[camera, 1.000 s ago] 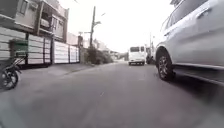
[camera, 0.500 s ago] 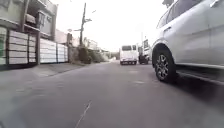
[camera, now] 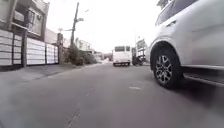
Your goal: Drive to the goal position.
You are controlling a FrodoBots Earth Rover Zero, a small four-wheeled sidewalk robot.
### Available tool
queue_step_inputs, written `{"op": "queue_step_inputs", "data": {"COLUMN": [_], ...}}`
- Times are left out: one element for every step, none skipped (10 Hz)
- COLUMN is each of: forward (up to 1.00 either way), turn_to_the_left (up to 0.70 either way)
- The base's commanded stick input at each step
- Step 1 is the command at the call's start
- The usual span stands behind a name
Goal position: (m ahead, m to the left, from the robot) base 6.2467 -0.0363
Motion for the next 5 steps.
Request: {"op": "queue_step_inputs", "data": {"forward": [1.0, 1.0, 1.0, 1.0, 1.0], "turn_to_the_left": [0.0, 0.0, 0.0, 0.0, 0.0]}}
